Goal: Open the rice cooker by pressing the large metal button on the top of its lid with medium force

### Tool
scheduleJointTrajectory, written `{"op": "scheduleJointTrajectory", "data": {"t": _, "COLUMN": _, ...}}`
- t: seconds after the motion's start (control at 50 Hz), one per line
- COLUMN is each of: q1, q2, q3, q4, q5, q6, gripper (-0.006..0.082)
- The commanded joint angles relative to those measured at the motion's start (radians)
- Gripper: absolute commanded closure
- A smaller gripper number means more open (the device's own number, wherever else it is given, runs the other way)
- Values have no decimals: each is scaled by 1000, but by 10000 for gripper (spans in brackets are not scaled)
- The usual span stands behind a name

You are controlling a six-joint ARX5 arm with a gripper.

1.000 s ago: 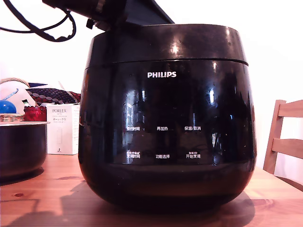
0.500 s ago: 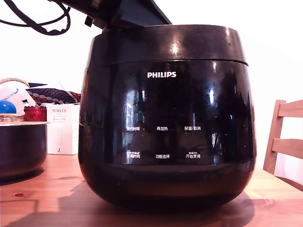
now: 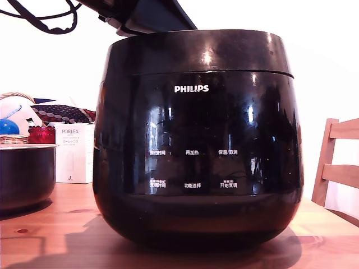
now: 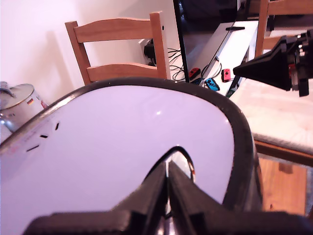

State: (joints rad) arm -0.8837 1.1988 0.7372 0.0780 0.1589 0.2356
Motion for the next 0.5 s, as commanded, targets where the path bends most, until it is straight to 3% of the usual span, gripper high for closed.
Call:
{"op": "scheduleJointTrajectory", "data": {"t": 0.0, "q1": 9, "q2": 90, "q3": -109, "q4": -111, "q5": -21, "q6": 8, "gripper": 787}}
{"op": "scheduleJointTrajectory", "data": {"t": 0.18, "q1": 10, "q2": 89, "q3": -109, "q4": 35, "q5": -9, "q6": -5, "gripper": 787}}
{"op": "scheduleJointTrajectory", "data": {"t": 0.48, "q1": 13, "q2": 26, "q3": -108, "q4": 301, "q5": 15, "q6": -148, "gripper": 786}}
